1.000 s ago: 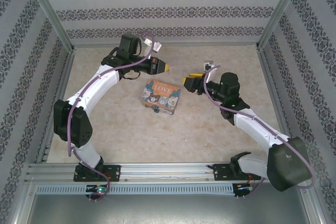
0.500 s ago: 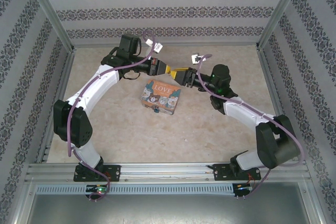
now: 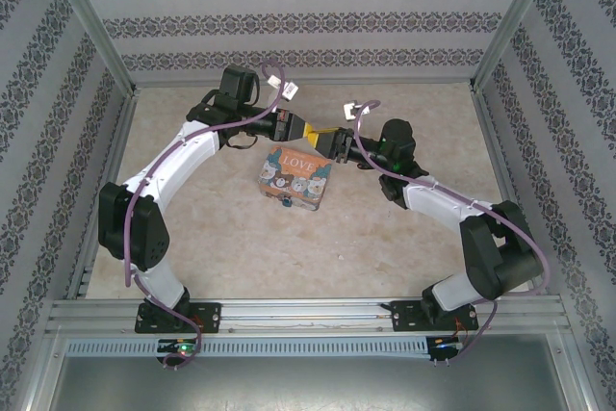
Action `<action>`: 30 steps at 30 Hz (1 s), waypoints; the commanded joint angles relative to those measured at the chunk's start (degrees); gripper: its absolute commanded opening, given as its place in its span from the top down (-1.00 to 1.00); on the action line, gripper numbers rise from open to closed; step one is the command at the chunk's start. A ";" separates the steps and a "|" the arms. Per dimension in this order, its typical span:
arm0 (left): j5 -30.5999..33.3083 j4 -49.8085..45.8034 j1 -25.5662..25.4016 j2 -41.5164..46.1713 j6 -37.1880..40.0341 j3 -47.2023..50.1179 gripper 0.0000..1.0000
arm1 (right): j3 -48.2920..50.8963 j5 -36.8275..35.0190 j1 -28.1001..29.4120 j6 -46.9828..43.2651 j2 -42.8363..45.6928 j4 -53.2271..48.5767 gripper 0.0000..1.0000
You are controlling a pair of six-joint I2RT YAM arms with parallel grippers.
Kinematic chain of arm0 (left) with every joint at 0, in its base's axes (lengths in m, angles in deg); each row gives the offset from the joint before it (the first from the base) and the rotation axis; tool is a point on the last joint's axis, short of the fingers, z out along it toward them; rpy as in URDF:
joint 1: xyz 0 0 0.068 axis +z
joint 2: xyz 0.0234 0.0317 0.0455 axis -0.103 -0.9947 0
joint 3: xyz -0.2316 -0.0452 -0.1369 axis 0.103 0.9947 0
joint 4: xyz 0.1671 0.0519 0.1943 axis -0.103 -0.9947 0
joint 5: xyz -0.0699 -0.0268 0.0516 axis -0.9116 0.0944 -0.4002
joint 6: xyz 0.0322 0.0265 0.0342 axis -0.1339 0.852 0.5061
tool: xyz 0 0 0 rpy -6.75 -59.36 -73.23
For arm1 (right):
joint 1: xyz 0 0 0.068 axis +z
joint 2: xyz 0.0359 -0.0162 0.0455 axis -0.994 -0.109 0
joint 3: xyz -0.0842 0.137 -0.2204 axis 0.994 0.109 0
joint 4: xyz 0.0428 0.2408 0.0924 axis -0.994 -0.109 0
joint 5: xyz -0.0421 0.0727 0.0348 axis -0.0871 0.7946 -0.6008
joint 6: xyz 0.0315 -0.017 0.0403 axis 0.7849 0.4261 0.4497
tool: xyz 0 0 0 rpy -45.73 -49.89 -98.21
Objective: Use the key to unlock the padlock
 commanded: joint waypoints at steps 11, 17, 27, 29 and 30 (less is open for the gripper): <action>-1.57 4.06 0.25 2.72 -1.05 1.10 1.00 | 1.62 1.68 -0.33 0.47 -0.48 3.86 0.27; -1.53 4.15 0.18 2.76 -1.05 1.32 1.00 | 2.62 1.99 -0.55 0.31 -0.22 3.90 0.28; -1.83 4.32 0.29 2.94 -0.78 1.74 1.00 | 0.27 2.61 -0.37 0.37 -1.10 3.94 0.29; -2.00 4.50 0.17 2.94 -1.02 1.96 1.00 | -0.09 2.66 -0.37 0.37 -1.33 4.11 0.30; -2.03 4.50 0.15 2.94 -1.10 1.98 1.00 | -0.31 2.62 -0.32 0.39 -1.43 4.12 0.30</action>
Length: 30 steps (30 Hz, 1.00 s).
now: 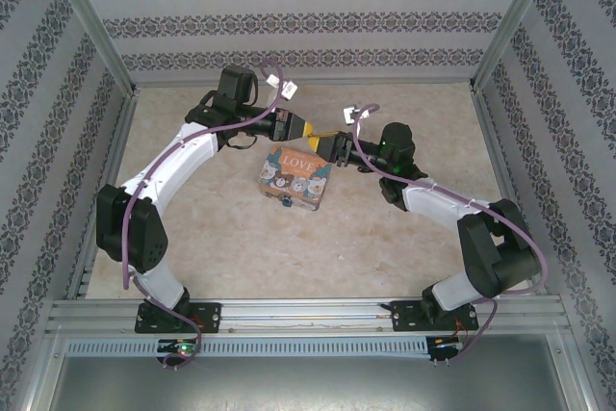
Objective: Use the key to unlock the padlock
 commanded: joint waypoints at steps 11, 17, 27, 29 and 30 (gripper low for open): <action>-1.83 3.63 0.14 2.46 -1.33 1.90 1.00 | -3.94 2.49 0.20 1.19 -2.79 3.05 0.63; -2.15 4.43 0.18 2.59 -1.78 2.25 0.91 | -3.69 1.81 0.20 1.18 -2.34 3.16 0.95; 2.41 12.85 1.87 6.35 -6.96 5.94 0.32 | -0.18 -1.86 -0.42 -3.37 0.30 -2.21 1.00; 4.98 16.43 2.52 8.24 -8.75 8.86 0.16 | 0.40 -2.63 -0.50 -5.60 1.14 -4.92 1.00; 6.65 17.71 2.72 9.27 -9.21 10.27 0.09 | 0.52 -2.84 -0.50 -6.65 1.51 -7.15 1.00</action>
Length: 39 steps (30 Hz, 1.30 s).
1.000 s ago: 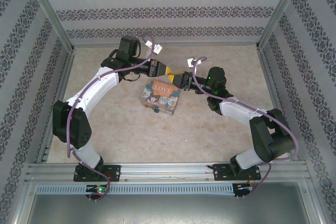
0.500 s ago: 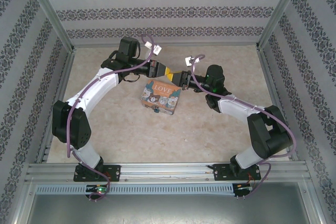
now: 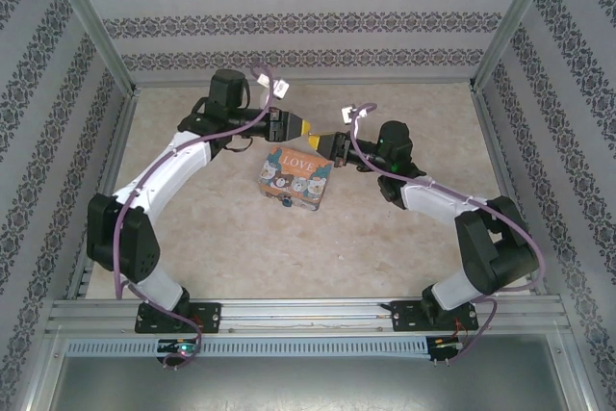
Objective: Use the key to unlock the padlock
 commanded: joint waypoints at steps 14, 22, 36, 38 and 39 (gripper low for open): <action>23.30 12.31 1.96 17.52 -4.00 24.52 -0.59 | 2.60 -5.35 -0.05 -12.16 0.58 -14.69 1.00; 24.95 10.30 0.91 20.28 -6.26 34.39 -0.58 | 1.44 -5.97 0.40 -9.57 -5.13 -12.69 1.00; 19.34 29.60 -3.18 8.99 -14.28 42.80 -0.51 | 0.63 -8.74 0.92 -9.15 -11.38 -12.50 1.00; 19.49 30.57 -3.17 6.94 -14.17 42.40 -0.50 | 0.43 -9.26 1.09 -8.98 -12.10 -12.50 1.00; 19.52 30.72 -3.19 5.89 -13.99 41.91 -0.50 | 0.30 -9.47 1.15 -8.95 -12.44 -12.47 1.00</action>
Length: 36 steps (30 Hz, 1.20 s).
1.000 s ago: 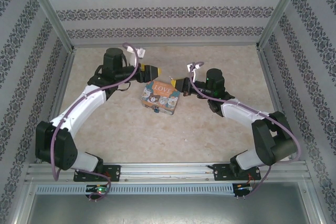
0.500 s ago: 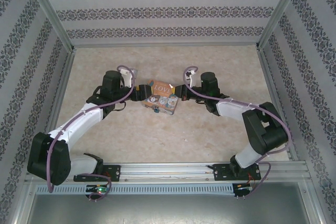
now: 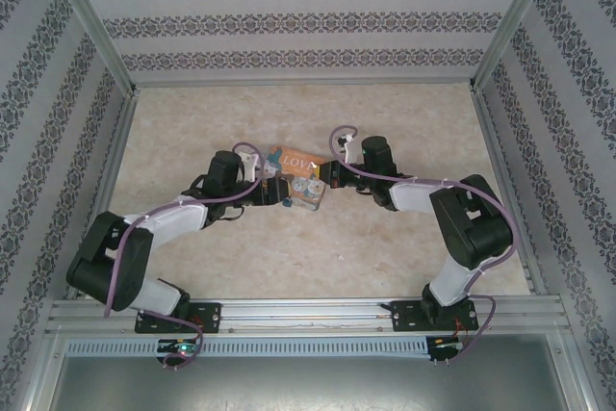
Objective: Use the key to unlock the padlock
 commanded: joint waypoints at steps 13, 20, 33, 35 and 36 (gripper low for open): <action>-0.98 7.27 0.93 -11.40 0.57 -7.41 -0.50 | -3.15 -4.29 0.10 1.17 -4.33 0.59 1.00; 2.19 3.71 1.18 -9.06 4.56 -5.53 -0.47 | -3.45 -4.83 0.09 1.01 -4.77 -0.38 1.00; 1.64 13.21 0.33 -10.77 0.54 -0.19 -0.35 | -4.17 -5.10 0.22 -0.79 -5.05 -3.00 1.00; 1.39 12.57 0.32 -11.76 0.81 -0.83 -0.32 | -4.15 -5.54 0.27 -1.20 -4.88 -3.54 1.00; 1.45 12.63 0.27 -12.13 1.00 -0.97 -0.31 | -4.07 -5.55 0.27 -1.16 -4.94 -3.66 1.00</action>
